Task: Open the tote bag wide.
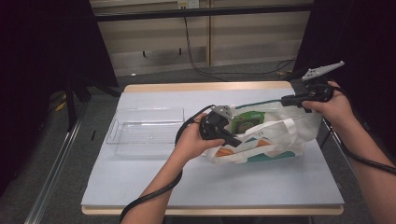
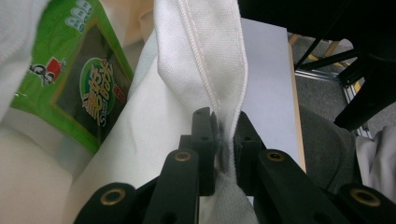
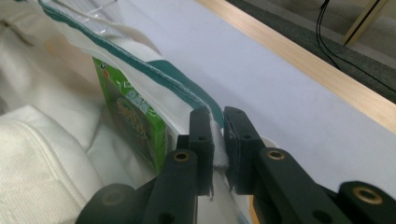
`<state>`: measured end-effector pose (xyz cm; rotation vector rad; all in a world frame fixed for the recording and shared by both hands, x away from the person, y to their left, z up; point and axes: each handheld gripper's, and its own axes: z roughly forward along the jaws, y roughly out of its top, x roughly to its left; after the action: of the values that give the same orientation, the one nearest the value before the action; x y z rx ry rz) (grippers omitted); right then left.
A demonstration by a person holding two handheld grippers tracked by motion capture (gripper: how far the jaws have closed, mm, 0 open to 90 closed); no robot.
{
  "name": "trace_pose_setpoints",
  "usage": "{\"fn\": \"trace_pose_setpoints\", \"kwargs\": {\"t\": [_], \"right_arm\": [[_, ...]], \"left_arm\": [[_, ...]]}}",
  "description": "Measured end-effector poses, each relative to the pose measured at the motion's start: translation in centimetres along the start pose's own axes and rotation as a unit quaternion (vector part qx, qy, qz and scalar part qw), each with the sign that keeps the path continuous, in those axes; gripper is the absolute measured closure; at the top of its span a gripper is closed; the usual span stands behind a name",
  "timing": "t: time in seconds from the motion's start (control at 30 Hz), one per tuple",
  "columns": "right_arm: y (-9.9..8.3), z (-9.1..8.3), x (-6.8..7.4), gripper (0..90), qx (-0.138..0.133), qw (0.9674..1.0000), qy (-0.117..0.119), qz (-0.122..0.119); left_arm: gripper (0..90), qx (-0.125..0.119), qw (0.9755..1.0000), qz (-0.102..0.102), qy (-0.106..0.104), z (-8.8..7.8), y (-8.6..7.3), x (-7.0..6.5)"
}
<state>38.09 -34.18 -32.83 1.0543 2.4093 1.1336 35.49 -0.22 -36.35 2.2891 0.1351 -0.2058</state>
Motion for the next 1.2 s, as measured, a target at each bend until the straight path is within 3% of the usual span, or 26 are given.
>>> {"fn": "trace_pose_setpoints", "kwargs": {"t": [0.27,0.43,0.73,1.2], "right_arm": [[0.6,-0.3,-0.6,82.0,-0.027,0.9993,-0.006,0.025],[1.1,-0.4,-0.9,82.2,-0.043,0.9981,-0.021,0.039],[1.4,0.8,-1.7,82.2,-0.043,0.9973,-0.037,0.047],[0.8,2.8,-3.0,82.2,-0.042,0.9966,-0.044,0.055]], "left_arm": [[82.9,0.001,1.0000,-0.002,-0.004,-0.2,0.0,0.1],[82.9,0.003,1.0000,0.001,-0.004,-0.2,0.1,0.1],[83.1,0.010,0.9998,0.001,-0.016,0.4,-0.3,0.4],[83.4,0.025,0.9994,-0.008,-0.020,1.2,-1.3,1.1]]}}
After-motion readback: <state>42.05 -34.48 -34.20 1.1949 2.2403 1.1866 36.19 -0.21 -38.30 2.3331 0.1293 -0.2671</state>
